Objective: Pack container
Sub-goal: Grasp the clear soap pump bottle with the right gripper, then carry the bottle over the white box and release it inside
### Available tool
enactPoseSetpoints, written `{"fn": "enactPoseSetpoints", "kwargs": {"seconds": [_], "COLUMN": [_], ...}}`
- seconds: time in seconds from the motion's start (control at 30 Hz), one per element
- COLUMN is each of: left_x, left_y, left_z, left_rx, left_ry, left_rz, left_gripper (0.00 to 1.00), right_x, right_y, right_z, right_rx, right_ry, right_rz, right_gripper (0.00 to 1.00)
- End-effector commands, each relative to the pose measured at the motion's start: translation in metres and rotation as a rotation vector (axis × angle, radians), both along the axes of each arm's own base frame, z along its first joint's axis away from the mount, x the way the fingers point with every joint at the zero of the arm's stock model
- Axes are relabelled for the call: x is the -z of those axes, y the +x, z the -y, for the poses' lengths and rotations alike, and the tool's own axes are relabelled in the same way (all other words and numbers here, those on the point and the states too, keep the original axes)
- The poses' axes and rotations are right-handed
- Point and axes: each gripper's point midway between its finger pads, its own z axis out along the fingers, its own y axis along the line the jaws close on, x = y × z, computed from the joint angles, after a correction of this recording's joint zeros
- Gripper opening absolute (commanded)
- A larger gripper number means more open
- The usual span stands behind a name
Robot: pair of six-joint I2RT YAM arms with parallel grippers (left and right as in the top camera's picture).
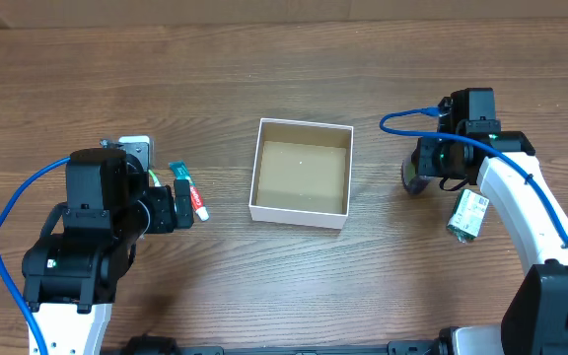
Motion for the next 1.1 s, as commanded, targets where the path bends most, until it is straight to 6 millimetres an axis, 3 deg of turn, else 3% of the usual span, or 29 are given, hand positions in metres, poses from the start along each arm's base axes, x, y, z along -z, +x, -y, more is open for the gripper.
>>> {"fn": "enactPoseSetpoints", "kwargs": {"seconds": [0.0,0.13,0.27,0.3,0.37,0.4,0.5,0.57,0.67,0.8,0.97,1.07], "left_x": [-0.007,-0.007,-0.007,-0.007,-0.007,-0.007,-0.007,-0.007,-0.007,-0.007,-0.007,-0.007], "left_y": [0.002,0.002,0.002,0.002,0.002,0.002,0.002,0.002,0.003,0.002,0.002,0.002], "left_z": [0.002,0.001,0.001,0.001,0.001,0.001,0.001,-0.001,-0.013,-0.016,-0.016,-0.016], "left_rx": [-0.006,-0.006,-0.006,-0.006,-0.006,-0.006,-0.006,-0.014,-0.066,-0.086,-0.086,-0.086], "left_ry": [-0.021,-0.021,-0.021,-0.021,-0.021,-0.021,-0.021,-0.012,0.037,0.049,0.049,0.049], "left_rz": [0.016,0.016,0.016,0.016,0.017,0.016,0.016,0.017,0.02,0.018,0.018,0.018], "left_gripper": [1.0,1.0,1.0,1.0,1.0,1.0,1.0,1.0,1.0,1.0,1.0,1.0], "right_x": [-0.007,-0.037,-0.112,-0.133,-0.192,-0.213,-0.231,-0.224,-0.201,-0.131,-0.063,-0.044], "right_y": [0.001,0.0,-0.011,-0.015,-0.032,-0.04,-0.049,-0.046,-0.031,0.004,0.025,0.032], "right_z": [-0.002,-0.006,-0.028,-0.038,-0.076,-0.097,-0.143,-0.177,-0.209,-0.246,-0.259,-0.264], "right_rx": [0.008,0.011,-0.016,-0.036,-0.099,-0.134,-0.191,-0.249,-0.276,-0.239,-0.157,-0.157], "right_ry": [0.009,0.015,-0.015,-0.006,0.044,0.073,0.124,0.148,0.143,0.106,0.072,0.064], "right_rz": [0.001,0.044,0.209,0.258,0.389,0.426,0.463,0.462,0.437,0.333,0.23,0.216], "right_gripper": [0.04,0.04,0.04,0.04,0.04,0.04,0.04,0.04,0.04,0.04,0.04,0.04]}}
